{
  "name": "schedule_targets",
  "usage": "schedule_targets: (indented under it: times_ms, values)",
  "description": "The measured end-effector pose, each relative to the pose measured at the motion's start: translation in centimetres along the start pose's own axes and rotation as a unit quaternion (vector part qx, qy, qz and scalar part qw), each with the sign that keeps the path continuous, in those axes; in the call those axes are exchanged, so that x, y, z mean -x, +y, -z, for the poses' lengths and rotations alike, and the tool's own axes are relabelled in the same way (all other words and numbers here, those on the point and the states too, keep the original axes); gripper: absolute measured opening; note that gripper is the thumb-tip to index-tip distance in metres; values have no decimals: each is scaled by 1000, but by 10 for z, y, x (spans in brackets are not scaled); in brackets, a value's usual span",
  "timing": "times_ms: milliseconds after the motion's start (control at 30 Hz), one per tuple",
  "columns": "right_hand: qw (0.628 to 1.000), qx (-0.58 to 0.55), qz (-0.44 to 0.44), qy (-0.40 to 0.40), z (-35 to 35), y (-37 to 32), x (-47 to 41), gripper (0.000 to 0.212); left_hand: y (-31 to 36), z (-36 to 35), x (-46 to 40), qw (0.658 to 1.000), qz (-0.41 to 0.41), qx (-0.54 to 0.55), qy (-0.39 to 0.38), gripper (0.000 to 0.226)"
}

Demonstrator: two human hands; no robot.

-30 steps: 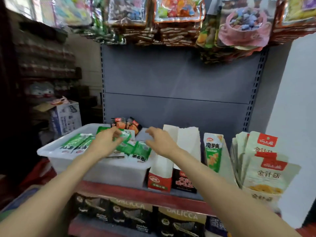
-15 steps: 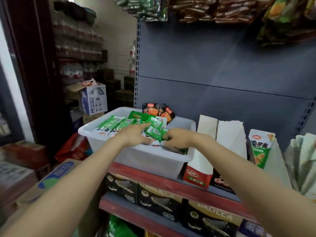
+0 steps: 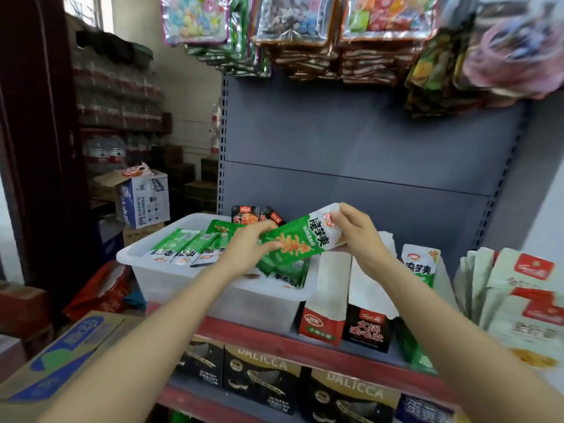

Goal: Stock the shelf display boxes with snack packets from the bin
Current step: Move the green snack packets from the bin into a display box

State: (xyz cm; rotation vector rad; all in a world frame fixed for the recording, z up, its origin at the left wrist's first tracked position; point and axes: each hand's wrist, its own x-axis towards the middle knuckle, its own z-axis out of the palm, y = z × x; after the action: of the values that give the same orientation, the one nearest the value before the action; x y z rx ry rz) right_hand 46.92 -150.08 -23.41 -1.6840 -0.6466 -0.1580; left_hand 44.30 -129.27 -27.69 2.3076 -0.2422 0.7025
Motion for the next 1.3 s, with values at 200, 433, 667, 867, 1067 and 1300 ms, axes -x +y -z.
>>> schedule_targets:
  times_ms: [200, 433, 667, 867, 1067, 1300]
  values:
    - [996, 73, 51, 33, 80, -19, 24, 11, 51, -53, -11, 993, -20, 117, -14, 14]
    - [959, 253, 60, 110, 160, -19, 39, 8, 114, -124, -42, 980, 26, 190, -53, 29]
    - [923, 350, 62, 146, 212, -27, 47, 11, 147, -169, -55, 980, 61, 144, -124, 57]
    - [887, 452, 33, 87, 210, -16, 39, 11, 147, -179, -46, 967, 73, 146, -195, 80]
    - [866, 497, 14, 60, 205, -15, 30, 8, 146, -177, -42, 961, 81, 131, -229, 83]
    - [851, 523, 41, 35, 203, -19, 24, 19, 145, -179, -39, 952, 94, 147, -252, 81]
